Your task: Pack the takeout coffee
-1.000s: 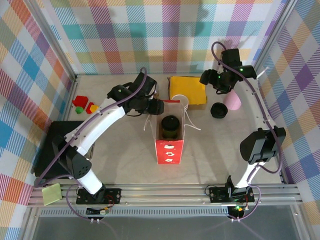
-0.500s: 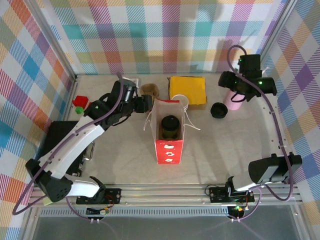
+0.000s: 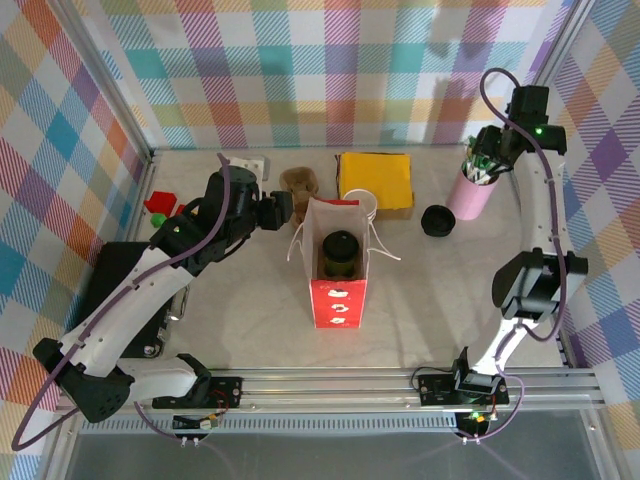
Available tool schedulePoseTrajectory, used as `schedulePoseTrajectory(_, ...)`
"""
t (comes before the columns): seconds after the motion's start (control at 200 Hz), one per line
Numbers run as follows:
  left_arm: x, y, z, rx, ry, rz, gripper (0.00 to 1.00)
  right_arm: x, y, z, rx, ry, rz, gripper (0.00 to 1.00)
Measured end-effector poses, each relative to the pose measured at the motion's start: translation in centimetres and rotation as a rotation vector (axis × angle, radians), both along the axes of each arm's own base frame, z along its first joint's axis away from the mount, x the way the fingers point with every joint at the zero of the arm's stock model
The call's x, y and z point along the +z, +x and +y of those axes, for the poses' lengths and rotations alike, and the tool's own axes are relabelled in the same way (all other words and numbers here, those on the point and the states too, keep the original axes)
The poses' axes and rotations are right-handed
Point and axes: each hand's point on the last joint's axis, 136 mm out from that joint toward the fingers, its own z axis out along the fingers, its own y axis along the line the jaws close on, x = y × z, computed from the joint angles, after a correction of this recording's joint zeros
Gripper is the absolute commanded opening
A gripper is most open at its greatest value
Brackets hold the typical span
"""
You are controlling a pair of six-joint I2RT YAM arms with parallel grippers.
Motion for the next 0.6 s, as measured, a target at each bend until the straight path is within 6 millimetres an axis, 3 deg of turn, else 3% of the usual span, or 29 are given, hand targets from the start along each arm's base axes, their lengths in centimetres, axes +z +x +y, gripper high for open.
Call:
schedulePoseTrajectory(0.125, 0.0, 0.0, 0.0, -0.006, 0.012, -0.004, 0.57, -0.7, -0.1, -1.2, -0.023, 0.016, 0.020, 0.65)
schedulePoseTrajectory(0.435, -1.2, -0.3, 0.4, -0.019, 0.052, -0.001, 0.58, 0.5, -0.9, -6.9, -0.182, 0.085, -0.048, 0.65)
schedulePoseTrajectory(0.6, -1.6, -0.4, 0.3, -0.029, 0.064, 0.001, 0.58, 0.5, 0.0, -7.5, -0.201, 0.100, -0.092, 0.65)
